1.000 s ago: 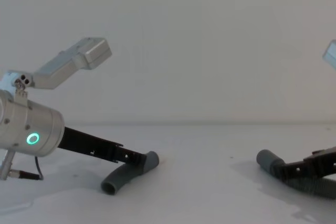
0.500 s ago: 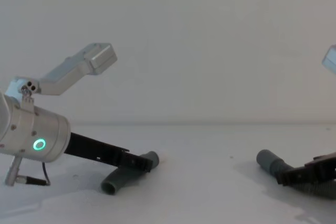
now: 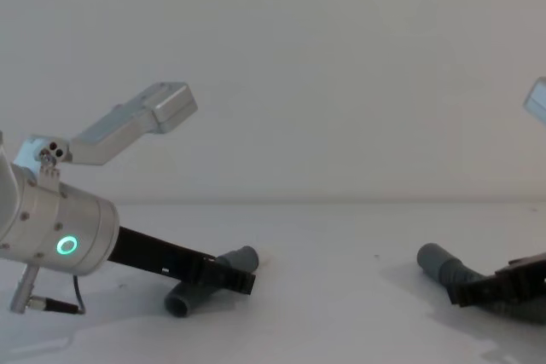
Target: Use both hands to pick up one end of the pipe from the table, align the ends, and insert them.
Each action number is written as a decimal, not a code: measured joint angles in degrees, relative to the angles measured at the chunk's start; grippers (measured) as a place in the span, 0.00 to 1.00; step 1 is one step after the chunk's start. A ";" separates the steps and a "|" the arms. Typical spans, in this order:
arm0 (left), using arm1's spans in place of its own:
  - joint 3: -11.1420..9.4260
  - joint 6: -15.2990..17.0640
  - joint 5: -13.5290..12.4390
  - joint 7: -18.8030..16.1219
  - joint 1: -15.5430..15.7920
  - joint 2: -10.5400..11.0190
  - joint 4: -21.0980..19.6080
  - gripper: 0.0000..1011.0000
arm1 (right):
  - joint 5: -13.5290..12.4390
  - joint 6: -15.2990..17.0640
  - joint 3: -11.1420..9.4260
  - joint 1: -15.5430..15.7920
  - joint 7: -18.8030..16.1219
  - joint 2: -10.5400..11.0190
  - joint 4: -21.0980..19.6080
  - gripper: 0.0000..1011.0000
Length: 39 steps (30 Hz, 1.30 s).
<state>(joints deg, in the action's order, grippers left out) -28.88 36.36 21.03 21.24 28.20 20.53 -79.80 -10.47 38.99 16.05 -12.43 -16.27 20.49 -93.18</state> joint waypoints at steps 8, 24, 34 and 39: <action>-0.11 0.44 -0.44 0.39 0.01 0.02 -0.13 0.99 | 0.08 0.00 -0.25 0.20 -0.19 -0.18 -0.11 0.99; -0.18 0.84 -0.80 0.72 0.02 0.04 -0.28 0.91 | 0.16 -0.04 -0.45 0.34 -0.37 -0.30 -0.19 0.63; -0.20 0.95 -0.86 0.85 0.02 0.06 -0.30 0.85 | 0.16 -0.07 -0.51 0.39 -0.42 -0.35 -0.20 0.30; -0.23 0.97 -0.88 0.87 0.02 0.06 -0.31 0.82 | 0.16 -0.06 -0.54 0.40 -0.43 -0.36 -0.20 0.18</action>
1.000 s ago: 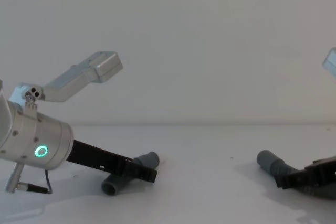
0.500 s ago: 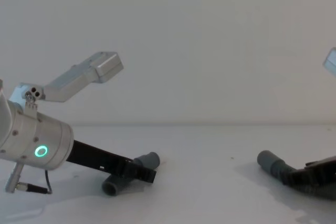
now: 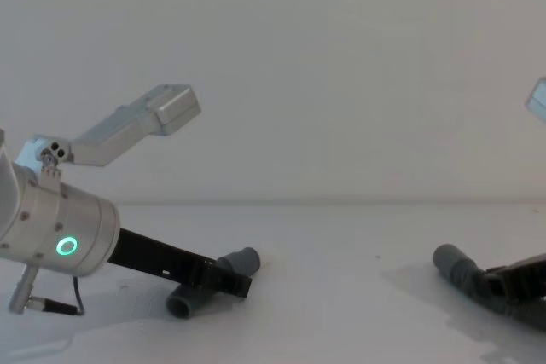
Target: Use both hands to pick up one end of the pipe from the table, align the ends, and insert them.
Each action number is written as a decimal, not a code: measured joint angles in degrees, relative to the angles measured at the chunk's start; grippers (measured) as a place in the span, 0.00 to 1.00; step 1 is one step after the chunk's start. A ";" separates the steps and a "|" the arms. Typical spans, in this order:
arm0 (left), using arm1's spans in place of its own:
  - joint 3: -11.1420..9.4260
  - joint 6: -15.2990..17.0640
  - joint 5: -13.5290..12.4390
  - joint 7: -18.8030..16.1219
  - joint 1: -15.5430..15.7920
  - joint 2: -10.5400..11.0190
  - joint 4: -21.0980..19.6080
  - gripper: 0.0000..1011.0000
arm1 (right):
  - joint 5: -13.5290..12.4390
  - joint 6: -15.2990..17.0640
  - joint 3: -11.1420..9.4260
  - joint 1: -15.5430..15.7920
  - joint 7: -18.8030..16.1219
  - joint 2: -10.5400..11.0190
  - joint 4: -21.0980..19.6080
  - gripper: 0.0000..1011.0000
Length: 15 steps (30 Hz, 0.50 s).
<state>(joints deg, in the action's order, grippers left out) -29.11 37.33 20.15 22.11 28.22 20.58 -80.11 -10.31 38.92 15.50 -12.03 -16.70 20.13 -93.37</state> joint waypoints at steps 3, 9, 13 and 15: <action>-0.01 0.01 0.00 0.01 0.00 -0.01 0.00 0.81 | 0.00 -0.01 0.00 0.00 0.00 0.00 0.00 0.10; -0.04 0.04 0.00 0.04 0.00 -0.01 0.00 0.77 | 0.00 -0.01 0.00 0.00 0.00 0.00 0.00 0.07; -0.05 0.06 -0.01 0.05 0.00 -0.01 0.00 0.75 | 0.00 -0.01 0.00 0.00 0.00 0.00 0.00 0.07; -0.06 0.07 0.00 0.05 0.00 -0.01 0.00 0.73 | -0.01 0.00 0.01 0.00 0.00 0.00 0.00 0.07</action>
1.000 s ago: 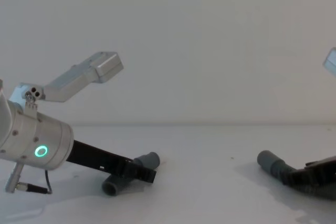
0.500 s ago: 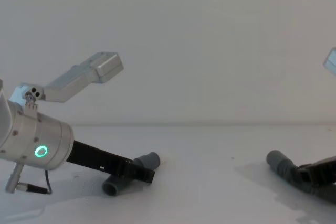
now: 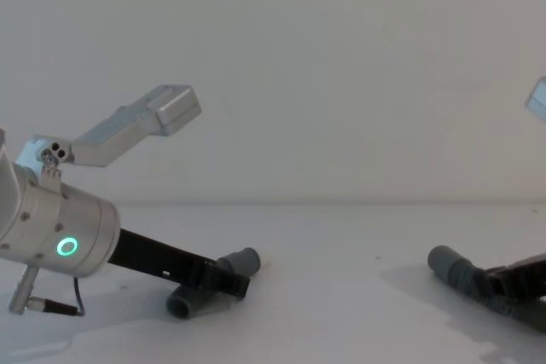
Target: Use both hands to pick up one end of the pipe from the table, align the ends, and insert them.
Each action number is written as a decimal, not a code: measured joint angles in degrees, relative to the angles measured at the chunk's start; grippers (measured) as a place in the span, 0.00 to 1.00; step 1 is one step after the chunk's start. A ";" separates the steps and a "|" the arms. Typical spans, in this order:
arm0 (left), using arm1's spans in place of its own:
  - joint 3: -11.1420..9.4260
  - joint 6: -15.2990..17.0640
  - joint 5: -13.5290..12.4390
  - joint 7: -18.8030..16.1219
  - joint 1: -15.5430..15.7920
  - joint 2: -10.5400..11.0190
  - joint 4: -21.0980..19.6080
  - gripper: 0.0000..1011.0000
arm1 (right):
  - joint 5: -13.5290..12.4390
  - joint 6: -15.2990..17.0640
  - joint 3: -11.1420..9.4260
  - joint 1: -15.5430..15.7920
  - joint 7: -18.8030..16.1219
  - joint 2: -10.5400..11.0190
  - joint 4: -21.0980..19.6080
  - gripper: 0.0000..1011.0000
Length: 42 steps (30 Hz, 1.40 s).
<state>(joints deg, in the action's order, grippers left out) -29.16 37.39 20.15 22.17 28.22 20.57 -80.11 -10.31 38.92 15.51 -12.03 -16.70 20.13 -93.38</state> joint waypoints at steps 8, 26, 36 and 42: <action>-0.11 0.01 0.08 0.13 -0.01 -0.10 -0.01 0.89 | 0.00 0.00 0.00 0.00 0.00 0.00 0.01 0.07; 0.02 0.02 0.06 -0.01 0.00 0.00 0.02 0.85 | 0.00 0.01 0.00 0.00 0.00 0.00 0.01 0.07; 0.08 0.01 -0.01 -0.06 0.00 0.00 0.03 0.75 | 0.00 0.00 -0.01 0.00 0.00 0.00 0.01 0.06; 0.07 0.00 -0.05 -0.07 0.00 0.00 0.01 0.72 | 0.00 0.00 -0.01 0.00 0.00 0.00 0.01 0.06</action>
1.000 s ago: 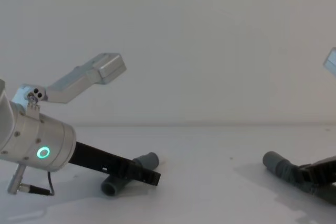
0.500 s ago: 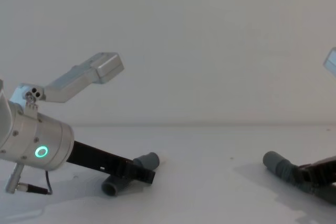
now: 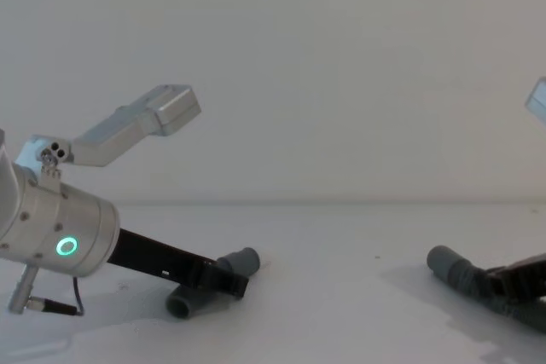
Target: Use both hands to pick up one end of the pipe from the table, align the ends, and insert them.
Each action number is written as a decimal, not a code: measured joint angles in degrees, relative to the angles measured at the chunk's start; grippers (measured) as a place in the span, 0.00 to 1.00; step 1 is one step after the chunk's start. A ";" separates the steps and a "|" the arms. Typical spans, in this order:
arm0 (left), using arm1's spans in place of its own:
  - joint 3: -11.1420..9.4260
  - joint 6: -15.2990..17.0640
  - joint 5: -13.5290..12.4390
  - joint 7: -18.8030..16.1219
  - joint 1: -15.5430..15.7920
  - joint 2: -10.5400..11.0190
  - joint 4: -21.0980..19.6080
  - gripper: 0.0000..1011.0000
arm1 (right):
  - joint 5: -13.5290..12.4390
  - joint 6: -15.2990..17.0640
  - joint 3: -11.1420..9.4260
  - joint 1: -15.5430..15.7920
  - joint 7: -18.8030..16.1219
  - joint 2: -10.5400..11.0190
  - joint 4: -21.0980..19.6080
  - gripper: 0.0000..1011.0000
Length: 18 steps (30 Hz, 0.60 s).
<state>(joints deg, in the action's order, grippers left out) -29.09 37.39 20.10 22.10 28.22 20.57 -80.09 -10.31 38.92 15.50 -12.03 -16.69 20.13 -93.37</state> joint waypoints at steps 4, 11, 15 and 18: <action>-0.01 0.00 -0.01 -0.01 0.00 0.00 -0.01 0.69 | 0.00 0.00 0.00 0.00 0.00 0.00 0.00 0.06; -0.04 0.00 -0.01 -0.01 0.00 0.02 -0.01 0.65 | 0.00 0.00 0.00 0.00 0.00 0.00 0.00 0.06; -0.06 0.00 0.00 0.00 0.00 0.01 -0.01 0.62 | 0.00 0.00 0.00 0.00 0.00 0.00 0.00 0.06; -0.07 0.00 0.01 0.01 0.00 0.00 -0.01 0.60 | 0.00 0.00 0.00 0.00 0.00 0.00 0.00 0.06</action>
<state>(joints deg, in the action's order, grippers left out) -29.16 37.39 20.11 22.11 28.22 20.57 -80.11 -10.31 38.92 15.51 -12.03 -16.69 20.13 -93.37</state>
